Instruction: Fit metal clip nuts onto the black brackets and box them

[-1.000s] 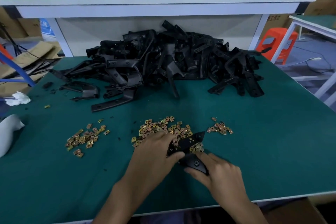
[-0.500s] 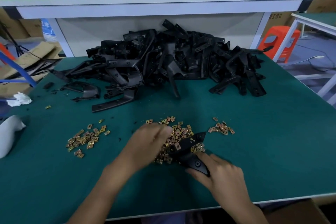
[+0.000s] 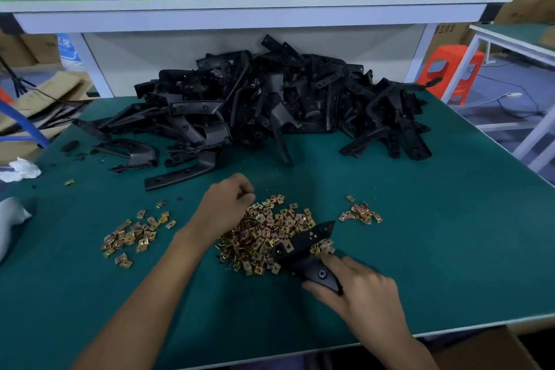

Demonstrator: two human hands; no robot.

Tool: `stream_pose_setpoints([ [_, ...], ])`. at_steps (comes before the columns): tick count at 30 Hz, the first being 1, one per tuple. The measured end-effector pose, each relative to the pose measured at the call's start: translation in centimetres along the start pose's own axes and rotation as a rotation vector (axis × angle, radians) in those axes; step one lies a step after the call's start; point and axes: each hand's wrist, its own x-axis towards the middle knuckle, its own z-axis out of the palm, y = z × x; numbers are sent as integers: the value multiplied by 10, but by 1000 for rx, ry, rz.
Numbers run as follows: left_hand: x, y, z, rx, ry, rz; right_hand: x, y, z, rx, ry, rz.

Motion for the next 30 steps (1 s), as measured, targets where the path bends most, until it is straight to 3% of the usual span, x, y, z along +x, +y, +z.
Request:
stream_pose_setpoints([
  [4,-31,36,7,-463,-131,46,0,0,1,4,14,-7],
  [7,-49,55,20,-595,-206,27,-2,1,1,13,4,-6],
  [20,-55,62,28,-546,-216,4,-2,1,-1,15,-17,-10],
  [30,-55,64,15,-271,-226,116,-3,2,1,5,-35,-32],
])
